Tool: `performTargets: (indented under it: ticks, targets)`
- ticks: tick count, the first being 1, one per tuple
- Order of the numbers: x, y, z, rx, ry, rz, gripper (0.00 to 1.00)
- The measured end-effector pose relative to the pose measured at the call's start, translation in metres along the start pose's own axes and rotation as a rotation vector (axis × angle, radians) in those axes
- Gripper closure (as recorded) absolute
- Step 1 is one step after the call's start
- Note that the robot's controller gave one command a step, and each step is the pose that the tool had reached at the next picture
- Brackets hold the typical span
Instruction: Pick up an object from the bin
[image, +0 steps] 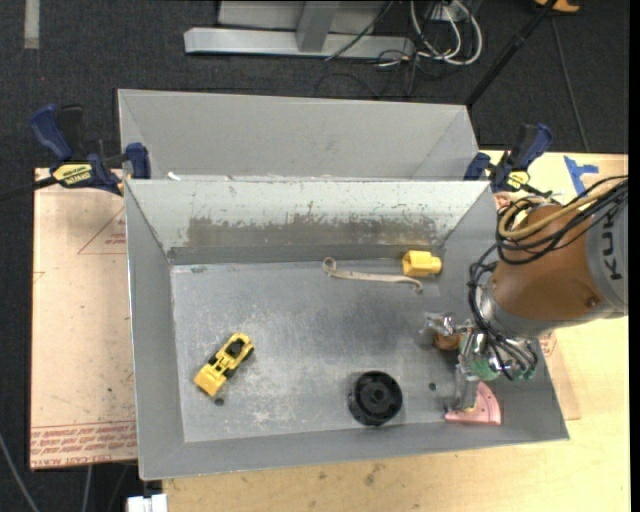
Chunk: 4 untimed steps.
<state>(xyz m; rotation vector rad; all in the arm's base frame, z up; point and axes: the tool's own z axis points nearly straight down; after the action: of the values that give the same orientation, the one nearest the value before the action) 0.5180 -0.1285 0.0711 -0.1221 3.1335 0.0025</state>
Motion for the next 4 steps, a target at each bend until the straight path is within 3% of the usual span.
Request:
performTargets:
  ticks: [1, 2, 3, 4]
  targets:
    - [0.0081, -0.0077, 0.0006, -0.007, 0.001, 0.316, 0.00]
    - [0.0097, -0.0166, 0.0006, -0.001, 0.001, 0.190, 0.00]
    - [0.0127, -0.0146, 0.0012, -0.002, 0.003, 0.354, 1.00]
    - [0.0127, -0.0146, 0.0012, -0.002, 0.003, 0.354, 1.00]
